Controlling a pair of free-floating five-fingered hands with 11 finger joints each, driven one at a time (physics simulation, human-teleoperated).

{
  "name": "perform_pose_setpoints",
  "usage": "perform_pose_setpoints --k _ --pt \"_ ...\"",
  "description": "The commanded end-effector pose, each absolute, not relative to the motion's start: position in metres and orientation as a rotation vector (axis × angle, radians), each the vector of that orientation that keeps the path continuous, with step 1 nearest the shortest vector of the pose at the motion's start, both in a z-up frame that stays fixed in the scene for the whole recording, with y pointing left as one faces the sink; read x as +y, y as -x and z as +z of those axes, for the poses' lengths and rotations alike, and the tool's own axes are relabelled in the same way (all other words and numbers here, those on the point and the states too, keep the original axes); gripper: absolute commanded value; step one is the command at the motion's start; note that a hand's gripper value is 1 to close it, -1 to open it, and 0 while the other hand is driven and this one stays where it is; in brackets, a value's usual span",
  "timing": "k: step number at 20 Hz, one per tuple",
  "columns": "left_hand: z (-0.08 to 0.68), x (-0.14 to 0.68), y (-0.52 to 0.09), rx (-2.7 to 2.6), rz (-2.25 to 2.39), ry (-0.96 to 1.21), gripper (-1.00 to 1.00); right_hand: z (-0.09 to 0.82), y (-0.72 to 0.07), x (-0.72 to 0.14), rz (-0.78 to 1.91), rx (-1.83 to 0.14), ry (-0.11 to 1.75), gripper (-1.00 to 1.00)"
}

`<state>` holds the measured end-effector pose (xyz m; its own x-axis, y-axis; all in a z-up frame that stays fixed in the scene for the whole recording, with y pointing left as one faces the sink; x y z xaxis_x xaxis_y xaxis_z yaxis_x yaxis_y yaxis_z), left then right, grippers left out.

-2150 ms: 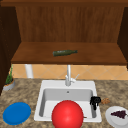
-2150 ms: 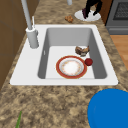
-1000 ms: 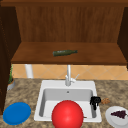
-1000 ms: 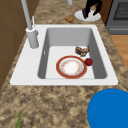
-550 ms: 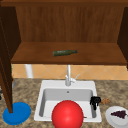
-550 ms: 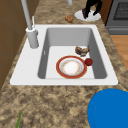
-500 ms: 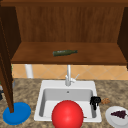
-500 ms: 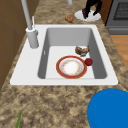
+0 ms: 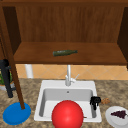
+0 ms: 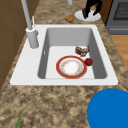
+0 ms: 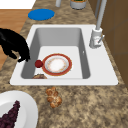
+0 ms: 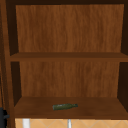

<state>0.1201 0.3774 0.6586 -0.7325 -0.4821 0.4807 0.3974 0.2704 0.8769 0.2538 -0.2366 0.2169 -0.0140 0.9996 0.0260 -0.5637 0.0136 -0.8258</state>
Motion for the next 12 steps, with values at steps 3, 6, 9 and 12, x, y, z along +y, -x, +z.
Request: perform_pose_setpoints --k 3,6,9,12 --pt "0.673 0.341 -0.119 -1.787 -1.585 -0.122 -1.00 0.217 -0.254 -0.237 1.435 -0.782 0.734 0.00" --pt "0.677 0.328 -0.123 -1.747 -1.580 -0.141 -1.00 0.217 -0.254 -0.237 1.435 -0.782 0.734 0.00" --pt "0.682 0.314 -0.125 -1.717 -1.570 -0.171 -1.00 0.217 -0.254 -0.237 1.435 -0.782 0.734 0.00" --pt "0.687 0.300 -0.127 -1.687 -1.563 -0.200 -1.00 0.217 -0.254 -0.237 1.435 -0.782 0.734 0.00"
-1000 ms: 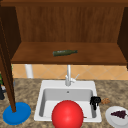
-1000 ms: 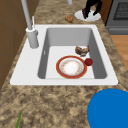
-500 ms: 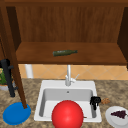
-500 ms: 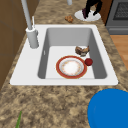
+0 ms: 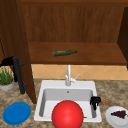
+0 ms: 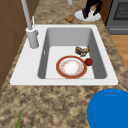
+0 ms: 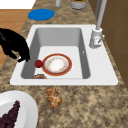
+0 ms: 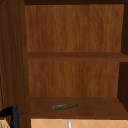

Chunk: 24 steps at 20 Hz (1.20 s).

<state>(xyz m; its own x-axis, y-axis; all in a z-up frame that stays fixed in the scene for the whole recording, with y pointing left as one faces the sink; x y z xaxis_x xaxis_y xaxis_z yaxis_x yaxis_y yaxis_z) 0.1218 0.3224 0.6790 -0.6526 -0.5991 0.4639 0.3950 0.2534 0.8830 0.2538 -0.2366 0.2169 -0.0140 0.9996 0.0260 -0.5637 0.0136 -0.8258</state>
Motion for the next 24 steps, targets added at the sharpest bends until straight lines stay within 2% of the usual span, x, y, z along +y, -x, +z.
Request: perform_pose_setpoints --k 1,24 --pt "0.688 0.296 -0.128 -1.677 -1.561 -0.210 -1.00 0.217 -0.254 -0.237 1.435 -0.782 0.734 0.00" --pt "0.698 0.175 -0.147 -1.506 -1.514 -0.377 -1.00 0.217 -0.254 -0.237 1.435 -0.782 0.734 0.00"
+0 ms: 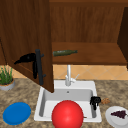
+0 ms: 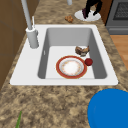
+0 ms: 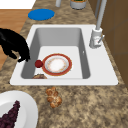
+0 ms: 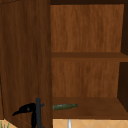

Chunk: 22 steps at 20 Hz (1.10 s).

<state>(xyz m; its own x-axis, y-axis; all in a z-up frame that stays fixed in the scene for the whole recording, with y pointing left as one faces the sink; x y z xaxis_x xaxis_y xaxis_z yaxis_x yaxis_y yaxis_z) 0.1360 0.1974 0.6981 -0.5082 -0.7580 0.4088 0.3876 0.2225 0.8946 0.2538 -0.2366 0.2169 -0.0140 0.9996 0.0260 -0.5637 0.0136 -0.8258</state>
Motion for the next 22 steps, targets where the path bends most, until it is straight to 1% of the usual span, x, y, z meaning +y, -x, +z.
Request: perform_pose_setpoints --k 1,4,13,22 --pt "0.698 0.170 -0.149 -1.498 -1.512 -0.386 -1.00 0.217 -0.254 -0.237 1.435 -0.782 0.734 0.00" --pt "0.699 0.155 -0.158 -1.475 -1.502 -0.411 -1.00 0.217 -0.254 -0.237 1.435 -0.782 0.734 0.00" --pt "0.690 0.121 -0.197 -1.376 -1.500 -0.573 -1.00 0.217 -0.254 -0.237 1.435 -0.782 0.734 0.00" --pt "0.658 0.096 -0.240 -1.302 -1.497 -0.664 -1.00 0.217 -0.254 -0.237 1.435 -0.782 0.734 0.00"
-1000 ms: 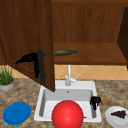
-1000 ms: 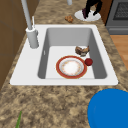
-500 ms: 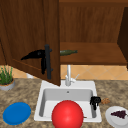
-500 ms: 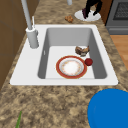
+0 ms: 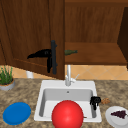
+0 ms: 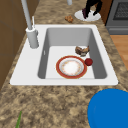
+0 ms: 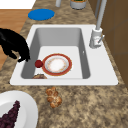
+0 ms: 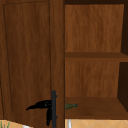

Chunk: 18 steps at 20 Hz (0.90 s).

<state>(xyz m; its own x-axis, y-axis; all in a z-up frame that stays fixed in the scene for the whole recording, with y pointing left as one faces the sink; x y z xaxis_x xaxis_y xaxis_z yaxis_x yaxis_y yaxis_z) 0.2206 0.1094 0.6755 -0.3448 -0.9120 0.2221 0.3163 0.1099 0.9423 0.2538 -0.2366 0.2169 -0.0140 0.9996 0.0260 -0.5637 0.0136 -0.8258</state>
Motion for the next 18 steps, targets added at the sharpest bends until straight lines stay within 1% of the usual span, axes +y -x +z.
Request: perform_pose_setpoints --k 1,8,18 --pt "0.654 0.093 -0.245 -1.297 -1.488 -0.672 -1.00 0.217 -0.254 -0.237 1.435 -0.782 0.734 0.00" --pt "0.625 0.081 -0.286 -1.272 -1.435 -0.722 -1.00 0.217 -0.254 -0.237 1.435 -0.782 0.734 0.00" --pt "0.608 0.078 -0.343 -1.217 -1.380 -0.798 -1.00 0.217 -0.254 -0.237 1.435 -0.782 0.734 0.00"
